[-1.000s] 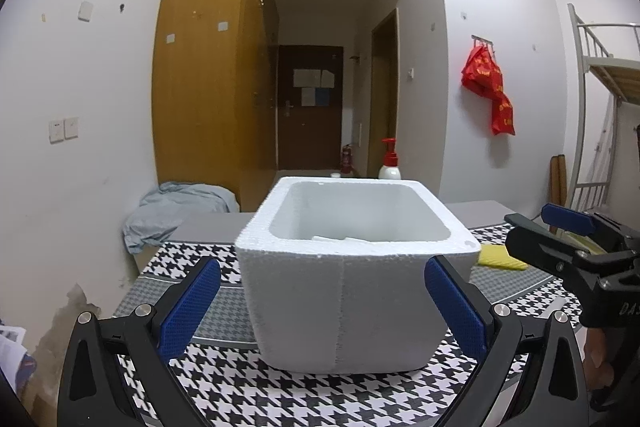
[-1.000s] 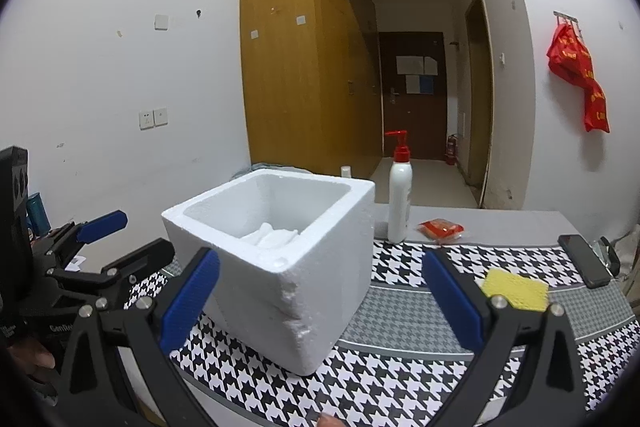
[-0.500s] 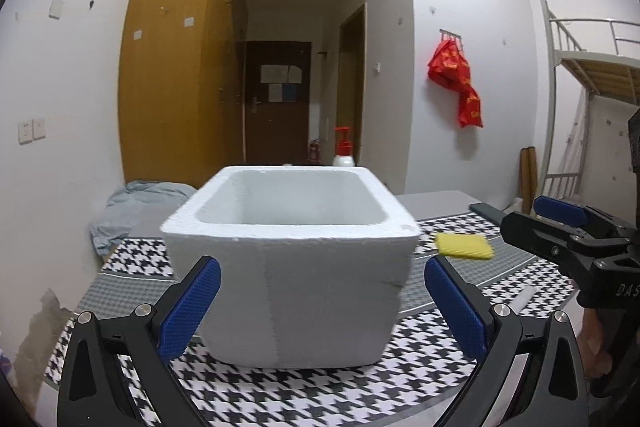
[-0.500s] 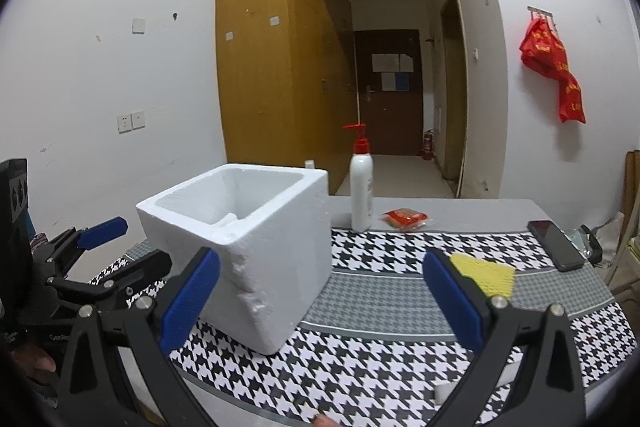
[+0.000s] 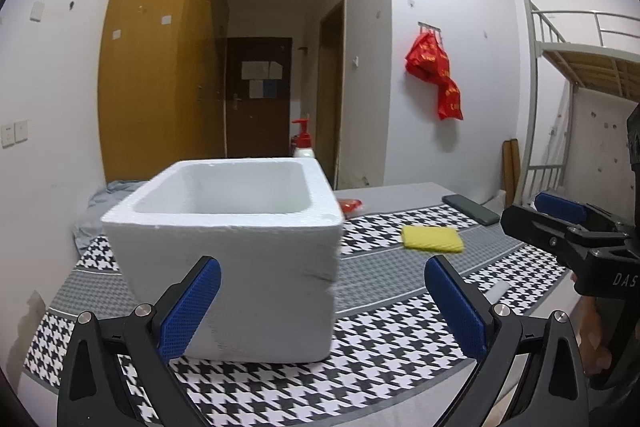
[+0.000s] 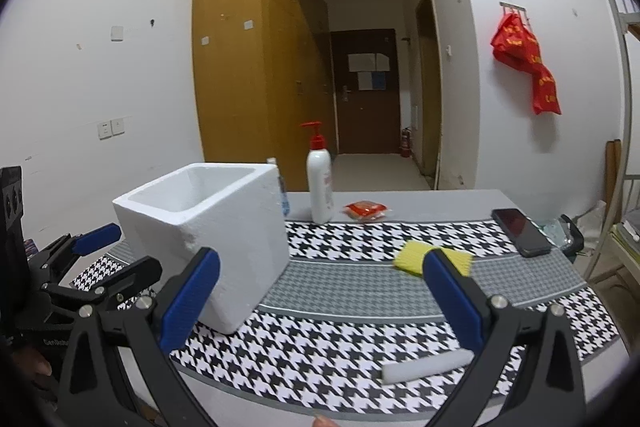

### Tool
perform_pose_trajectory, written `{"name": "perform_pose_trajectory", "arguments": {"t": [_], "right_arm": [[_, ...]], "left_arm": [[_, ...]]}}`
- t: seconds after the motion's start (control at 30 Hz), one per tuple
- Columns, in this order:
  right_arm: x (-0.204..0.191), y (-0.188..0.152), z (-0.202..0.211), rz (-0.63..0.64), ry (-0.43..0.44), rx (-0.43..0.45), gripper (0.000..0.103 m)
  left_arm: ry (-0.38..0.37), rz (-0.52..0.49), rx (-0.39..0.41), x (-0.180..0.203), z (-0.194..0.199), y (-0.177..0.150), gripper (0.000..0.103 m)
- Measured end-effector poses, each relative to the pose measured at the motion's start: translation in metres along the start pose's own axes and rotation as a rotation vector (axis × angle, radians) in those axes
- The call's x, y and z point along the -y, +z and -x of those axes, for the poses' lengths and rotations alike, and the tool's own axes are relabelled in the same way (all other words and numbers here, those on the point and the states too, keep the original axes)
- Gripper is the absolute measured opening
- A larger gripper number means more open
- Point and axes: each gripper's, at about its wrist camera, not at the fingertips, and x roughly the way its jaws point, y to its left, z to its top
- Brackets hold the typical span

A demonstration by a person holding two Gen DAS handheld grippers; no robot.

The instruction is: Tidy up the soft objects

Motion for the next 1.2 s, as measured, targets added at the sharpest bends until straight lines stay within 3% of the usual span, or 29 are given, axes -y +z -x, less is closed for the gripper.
{"name": "perform_pose_trajectory", "arguments": {"t": [0.63,1.2], "right_arm": [[0.044,-0.012,0.005,-0.040,-0.062,-0.025,0.103],[0.099,-0.021,-0.006,-0.090,-0.138,-0.077,0.103]], "left_arm": [[-0.084,-0.069,-0.034,0.046,-0.021,-0.004,0.102],[-0.160,-0.158,-0.138,0.094,-0.068,-0.010,0.102]]}}
